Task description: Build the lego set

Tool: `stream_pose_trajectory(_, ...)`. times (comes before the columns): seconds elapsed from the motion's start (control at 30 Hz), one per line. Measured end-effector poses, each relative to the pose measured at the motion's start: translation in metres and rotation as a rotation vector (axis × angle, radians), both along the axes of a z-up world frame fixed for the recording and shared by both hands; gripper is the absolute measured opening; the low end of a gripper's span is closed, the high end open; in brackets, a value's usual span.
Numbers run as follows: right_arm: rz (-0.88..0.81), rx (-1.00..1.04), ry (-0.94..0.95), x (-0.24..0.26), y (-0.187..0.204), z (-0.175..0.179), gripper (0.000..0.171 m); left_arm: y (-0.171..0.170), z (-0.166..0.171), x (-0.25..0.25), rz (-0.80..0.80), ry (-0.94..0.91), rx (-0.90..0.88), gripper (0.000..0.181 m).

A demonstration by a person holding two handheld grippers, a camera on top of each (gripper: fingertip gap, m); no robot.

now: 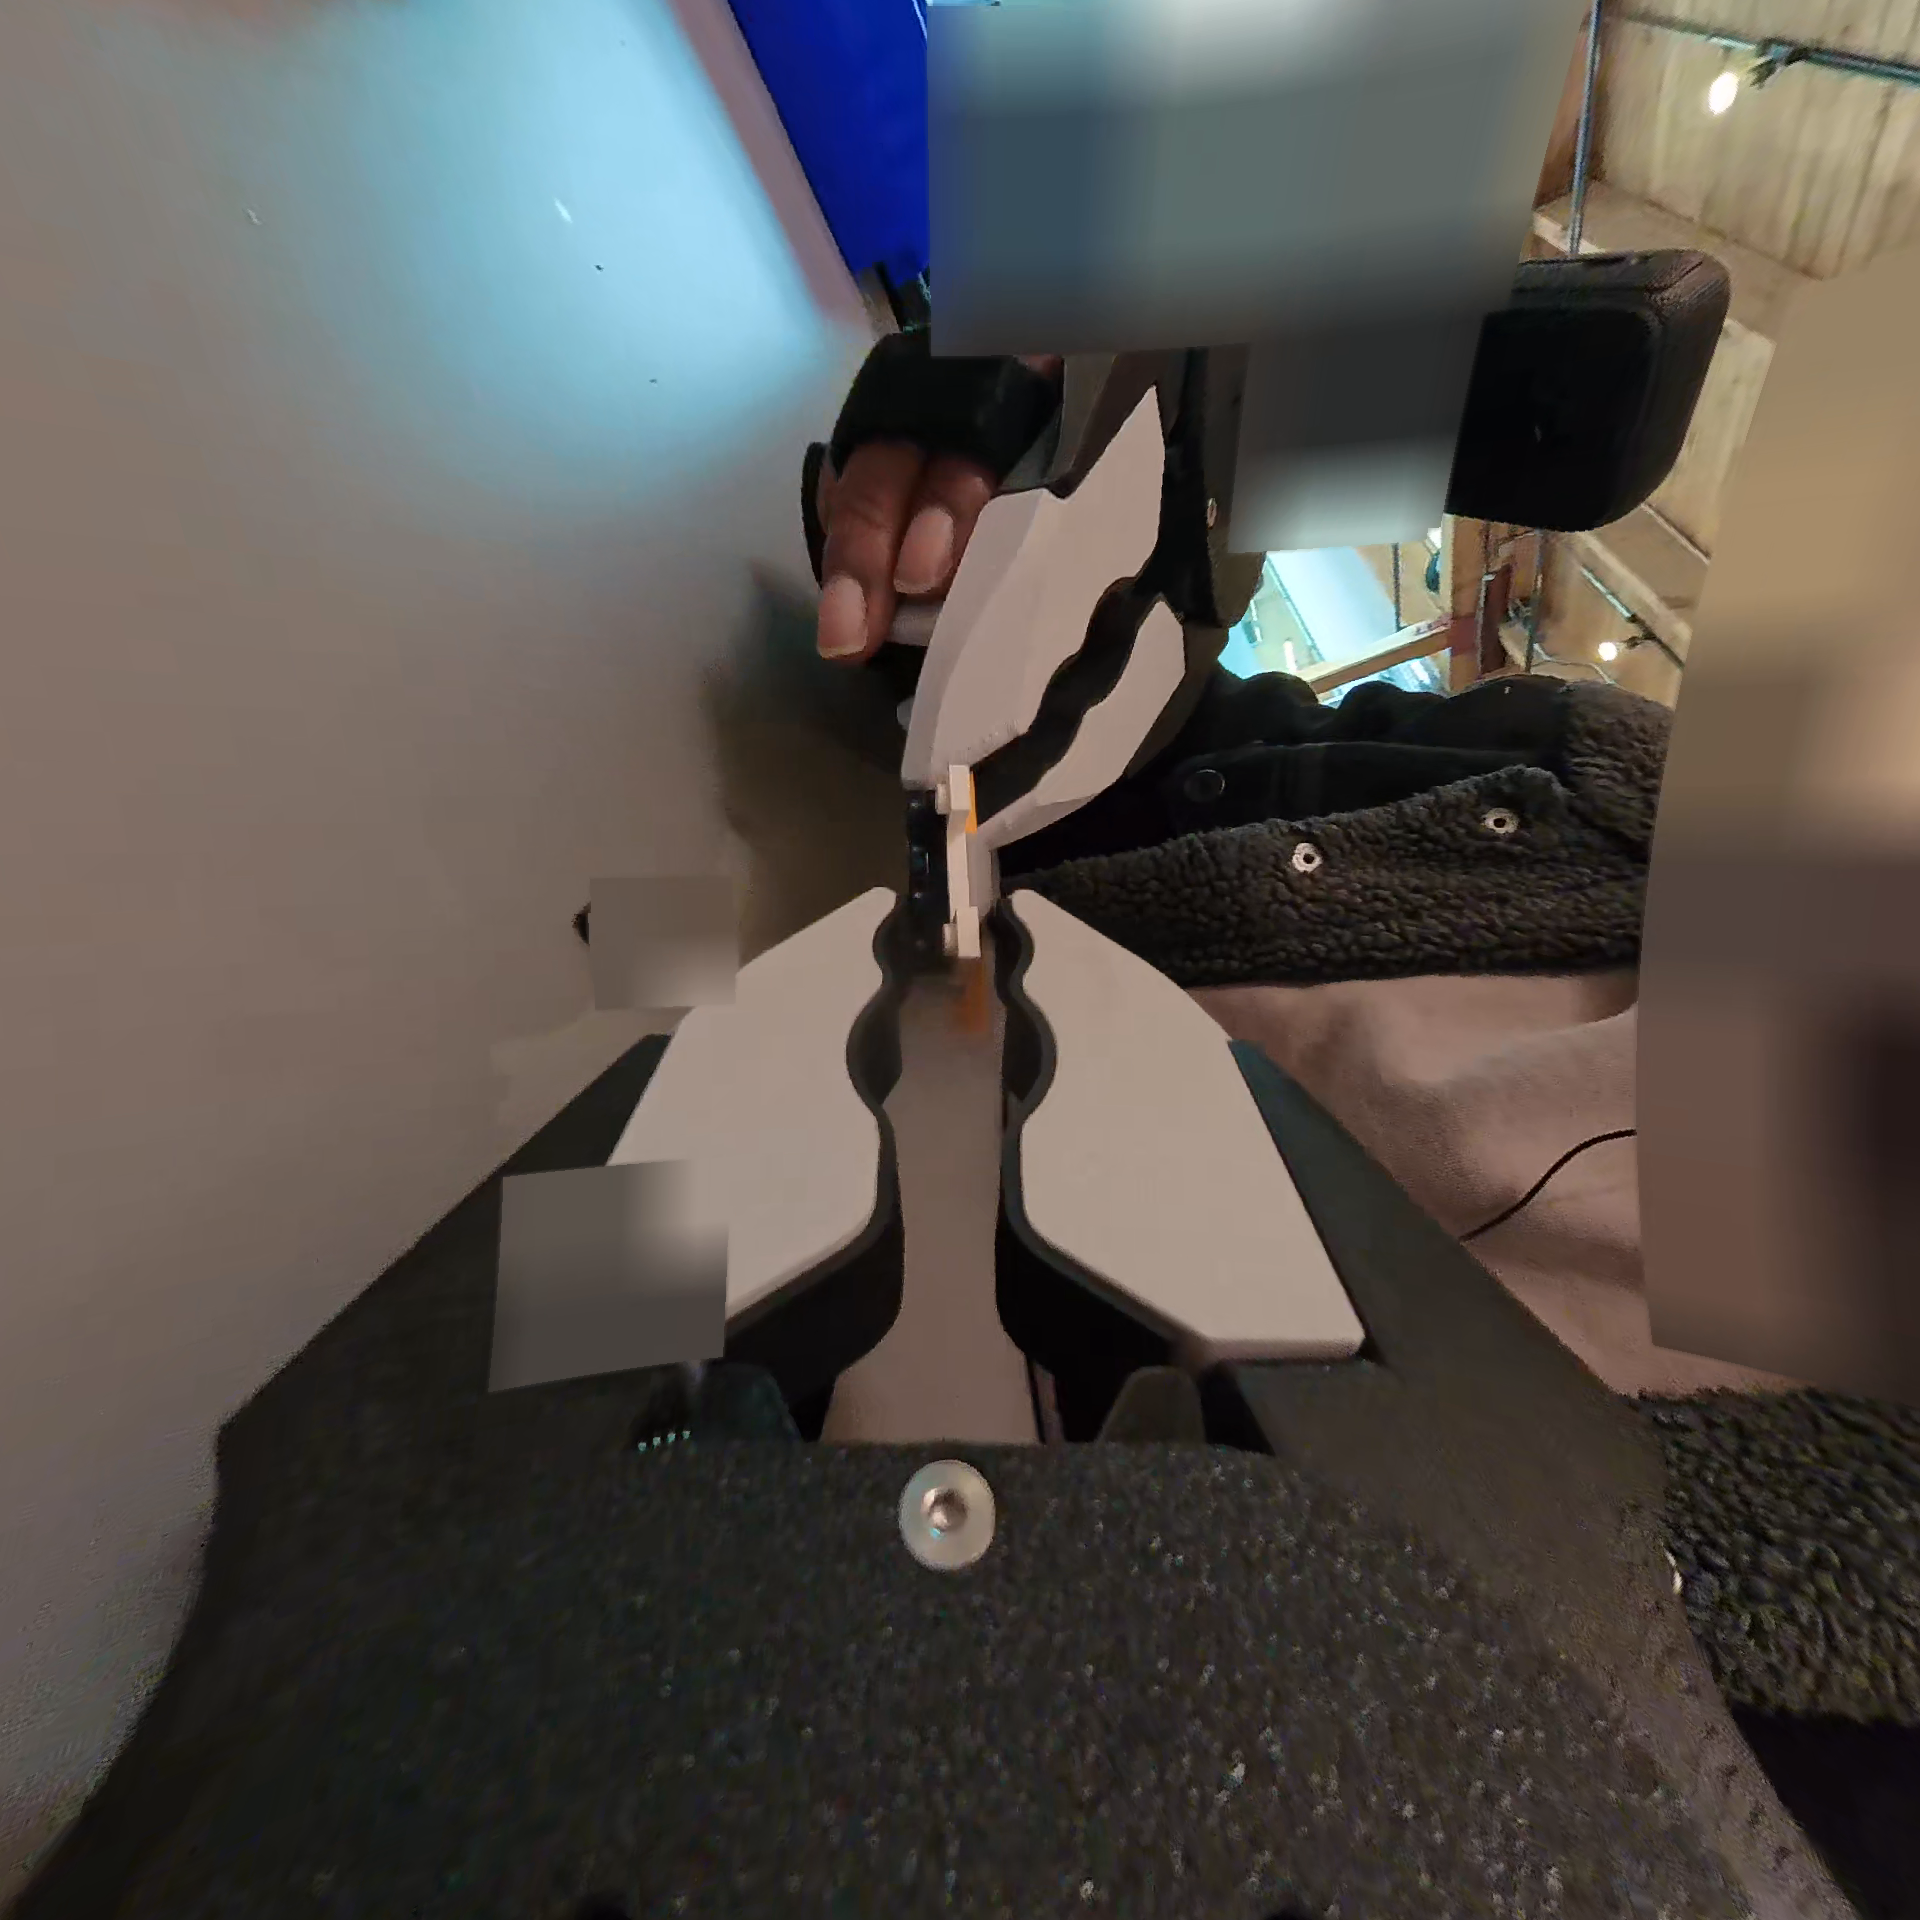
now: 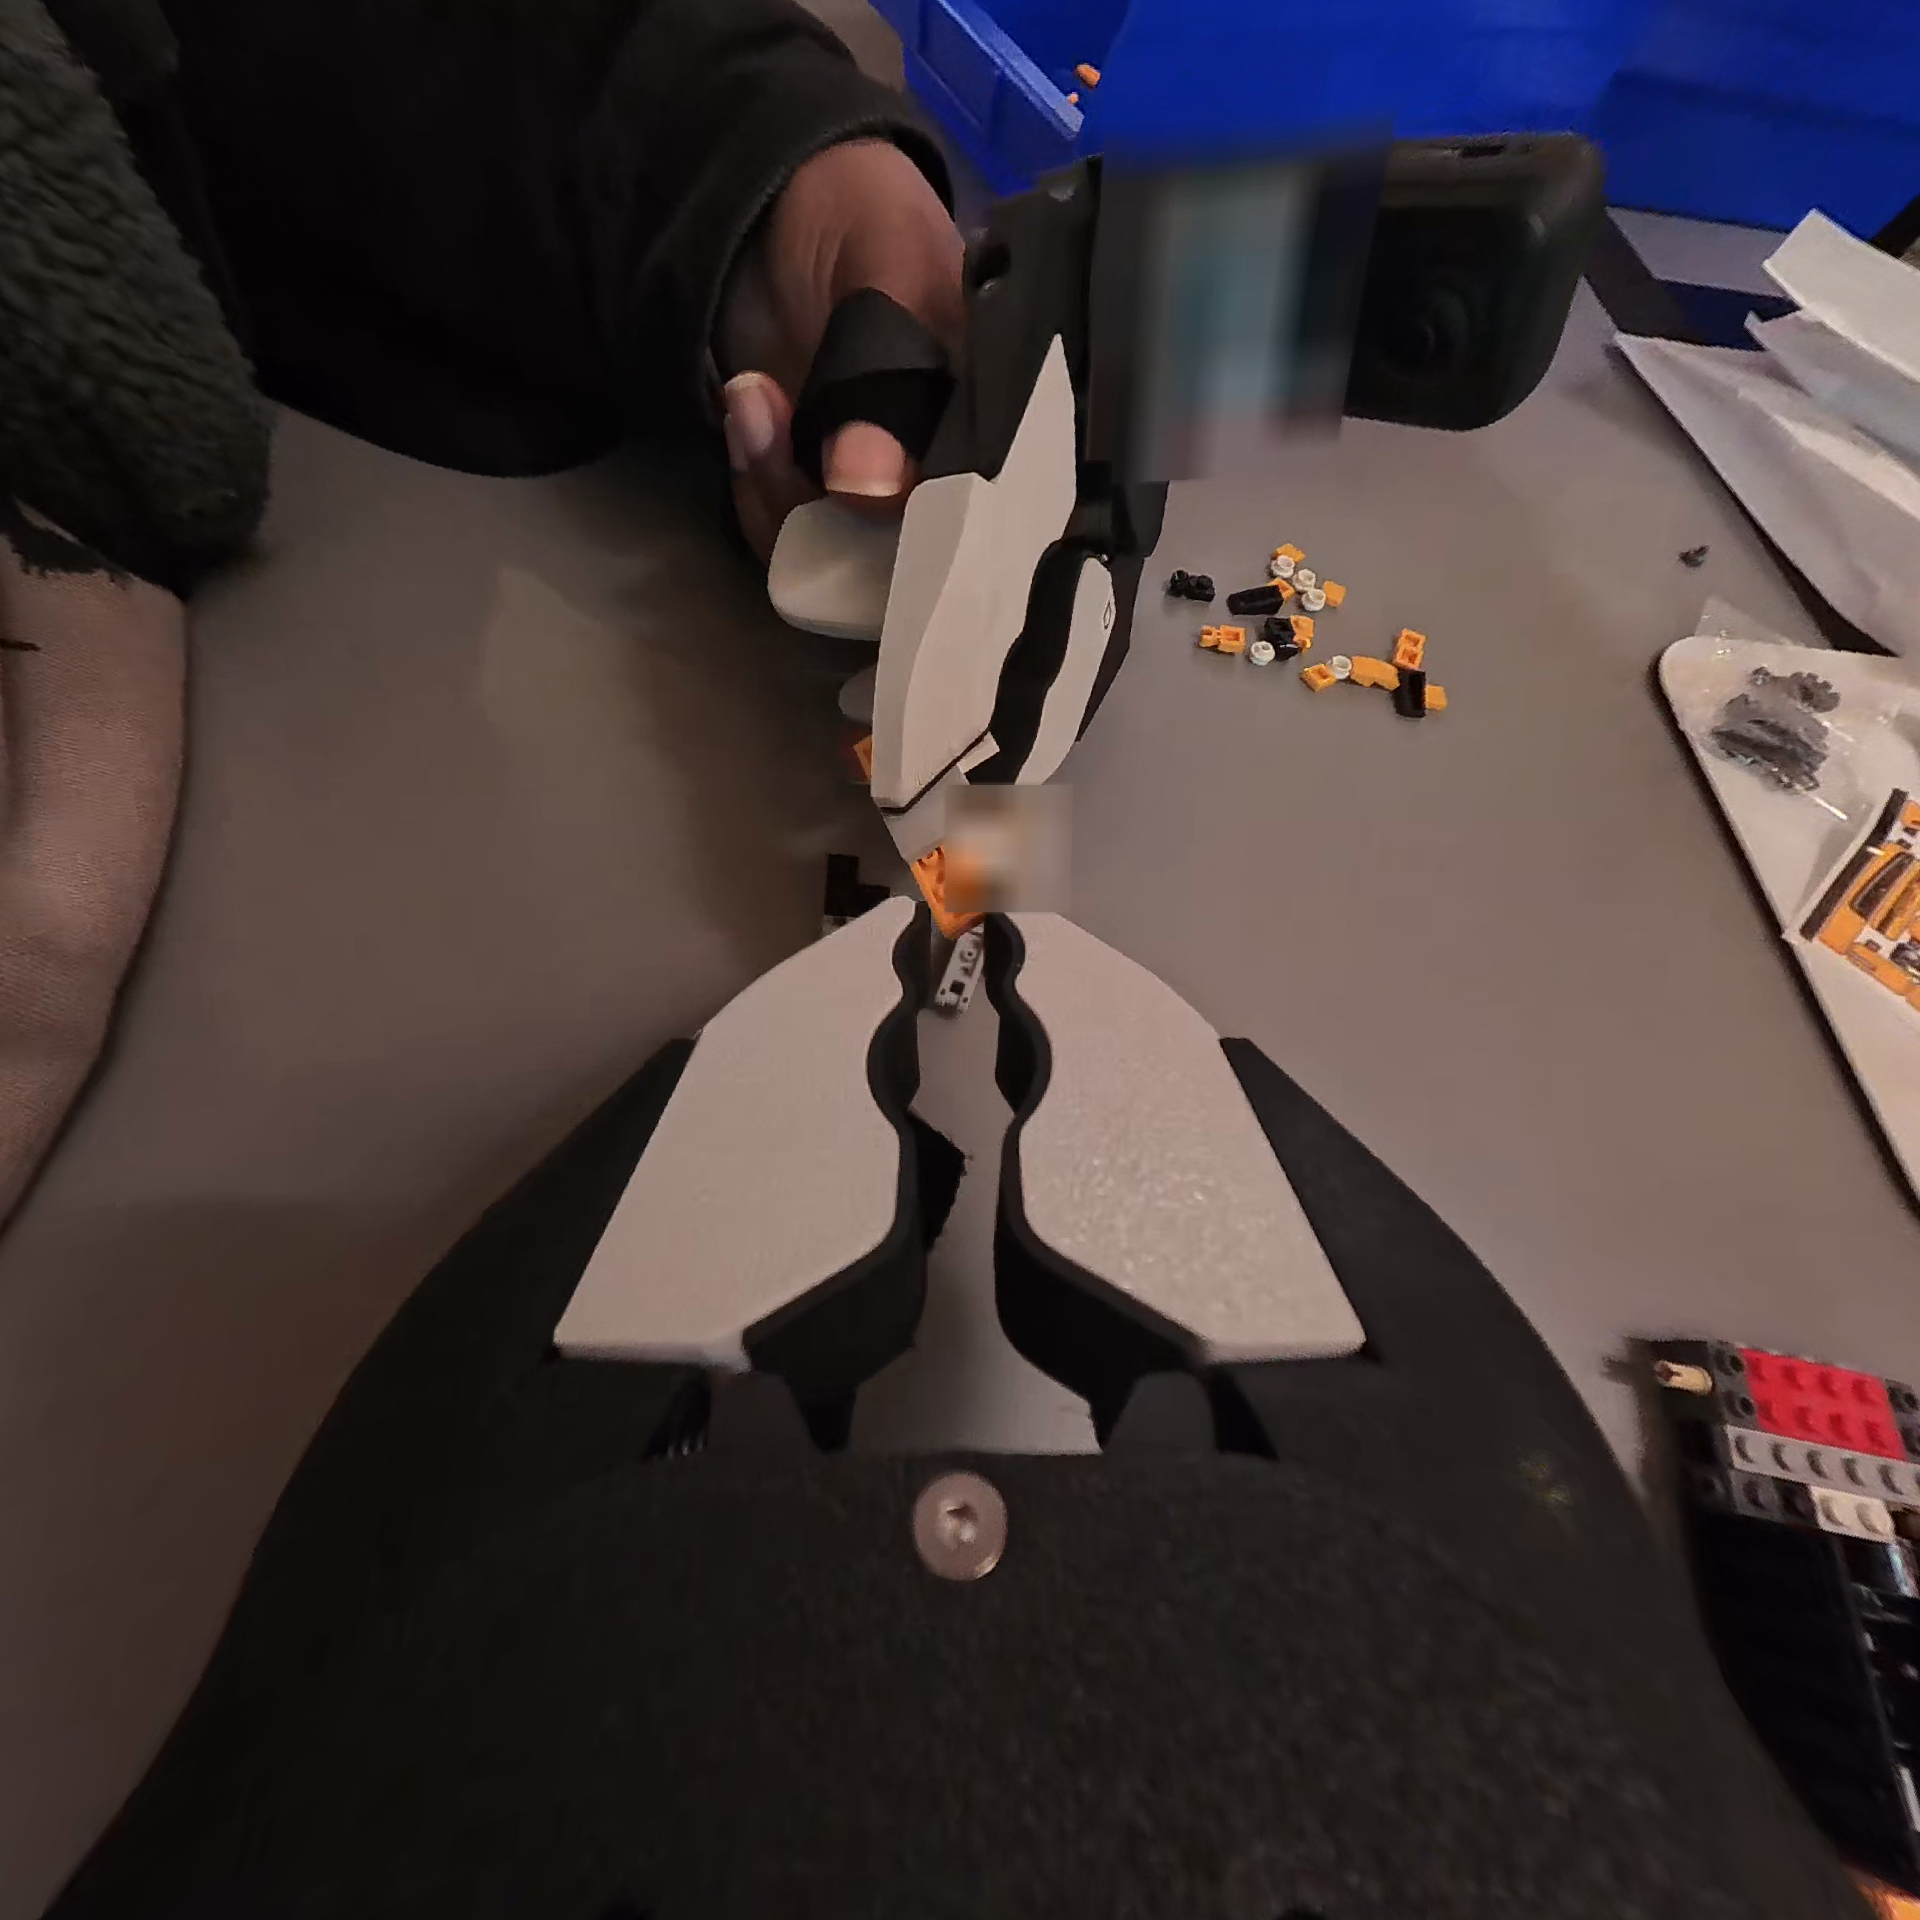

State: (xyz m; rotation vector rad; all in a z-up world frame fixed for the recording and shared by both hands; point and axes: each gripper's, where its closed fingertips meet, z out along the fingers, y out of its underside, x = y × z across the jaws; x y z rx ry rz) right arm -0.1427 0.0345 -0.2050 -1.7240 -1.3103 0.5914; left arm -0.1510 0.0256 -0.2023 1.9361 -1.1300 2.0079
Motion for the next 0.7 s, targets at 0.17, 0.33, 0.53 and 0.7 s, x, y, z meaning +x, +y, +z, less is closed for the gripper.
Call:
stream_pose_trajectory(0.17, -0.043, -0.181, 0.094, 0.003, 0.002, 0.001, 0.009, 0.006, -0.001, 0.000, 0.028, -0.002, 0.047, 0.023)
stream_pose_trajectory(0.33, -0.070, -0.197, 0.130, 0.001, 0.005, 0.004, 0.009, 0.010, 0.001, 0.000, 0.046, -0.005, 0.034, 0.020)
stream_pose_trajectory(0.53, -0.086, -0.208, -0.067, 0.010, 0.006, -0.024, 0.016, 0.039, 0.004, -0.007, 0.164, -0.001, -0.018, 0.019)
stream_pose_trajectory(0.7, -0.091, -0.258, -0.209, 0.000, 0.004, -0.049, 0.019, 0.053, -0.003, -0.011, 0.213, 0.025, -0.011, 0.019)
